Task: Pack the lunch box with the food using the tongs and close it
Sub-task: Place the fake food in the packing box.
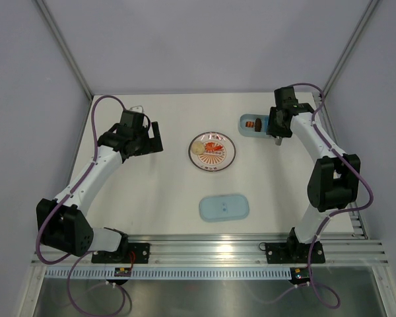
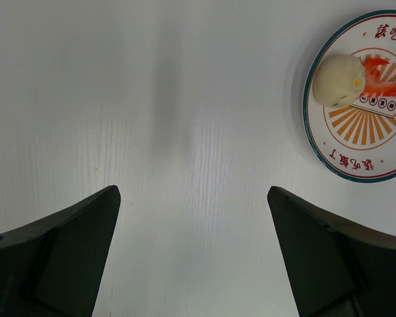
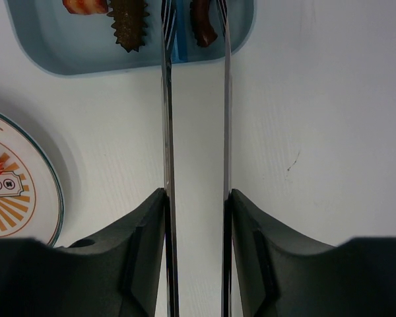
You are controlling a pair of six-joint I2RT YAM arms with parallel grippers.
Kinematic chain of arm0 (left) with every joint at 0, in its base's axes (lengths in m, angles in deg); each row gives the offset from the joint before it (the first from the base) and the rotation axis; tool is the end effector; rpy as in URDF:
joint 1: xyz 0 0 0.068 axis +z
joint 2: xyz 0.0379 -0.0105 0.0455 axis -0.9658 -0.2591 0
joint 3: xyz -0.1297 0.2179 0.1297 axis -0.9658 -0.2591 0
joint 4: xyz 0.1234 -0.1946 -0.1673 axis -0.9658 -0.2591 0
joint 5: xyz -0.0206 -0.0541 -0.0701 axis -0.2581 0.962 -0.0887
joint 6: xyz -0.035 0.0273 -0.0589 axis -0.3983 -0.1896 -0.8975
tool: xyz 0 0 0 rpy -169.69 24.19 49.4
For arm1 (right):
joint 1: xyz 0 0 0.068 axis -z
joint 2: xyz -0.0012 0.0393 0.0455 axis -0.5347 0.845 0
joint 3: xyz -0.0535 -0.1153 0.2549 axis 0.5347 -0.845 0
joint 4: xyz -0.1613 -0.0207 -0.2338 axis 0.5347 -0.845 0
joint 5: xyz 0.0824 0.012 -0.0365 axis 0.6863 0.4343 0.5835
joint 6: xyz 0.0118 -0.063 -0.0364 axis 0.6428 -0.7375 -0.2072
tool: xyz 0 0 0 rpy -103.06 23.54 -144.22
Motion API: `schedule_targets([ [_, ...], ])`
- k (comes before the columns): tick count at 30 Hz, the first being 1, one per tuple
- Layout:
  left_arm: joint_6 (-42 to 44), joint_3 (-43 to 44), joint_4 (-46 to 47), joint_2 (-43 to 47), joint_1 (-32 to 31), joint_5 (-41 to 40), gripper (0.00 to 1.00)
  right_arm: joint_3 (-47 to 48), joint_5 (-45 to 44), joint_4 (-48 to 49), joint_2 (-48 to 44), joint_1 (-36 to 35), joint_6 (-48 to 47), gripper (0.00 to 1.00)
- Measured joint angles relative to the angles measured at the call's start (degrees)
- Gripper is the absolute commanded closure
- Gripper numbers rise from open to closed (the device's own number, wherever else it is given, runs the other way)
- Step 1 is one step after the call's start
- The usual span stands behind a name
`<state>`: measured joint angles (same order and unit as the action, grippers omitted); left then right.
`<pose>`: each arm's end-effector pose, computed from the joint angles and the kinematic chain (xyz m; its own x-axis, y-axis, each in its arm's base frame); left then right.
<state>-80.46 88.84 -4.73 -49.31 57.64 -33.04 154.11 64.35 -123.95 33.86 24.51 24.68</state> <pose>0.3096 -0.0885 0.2904 -0.7579 -0.1824 -0.6263 -0.0964 0.9809 -0.1691 0.4184 0.0456 0.2611 -0.8287 0.0951 -0.5516 0.1433 0.9887 -0.0448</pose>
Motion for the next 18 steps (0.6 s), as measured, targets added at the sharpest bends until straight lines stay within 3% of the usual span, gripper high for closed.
schedule_targets([
  [11, 0.0, 0.0, 0.02, 0.0, 0.0, 0.0, 0.01, 2.58, 0.09, -1.18, -0.76, 0.0, 0.0, 0.6],
  [18, -0.02, 0.0, 0.0, 0.0, 0.0, -0.04, 0.01, 5.22, 1.6, -3.13, -6.03, -1.62, 0.63, 0.62],
])
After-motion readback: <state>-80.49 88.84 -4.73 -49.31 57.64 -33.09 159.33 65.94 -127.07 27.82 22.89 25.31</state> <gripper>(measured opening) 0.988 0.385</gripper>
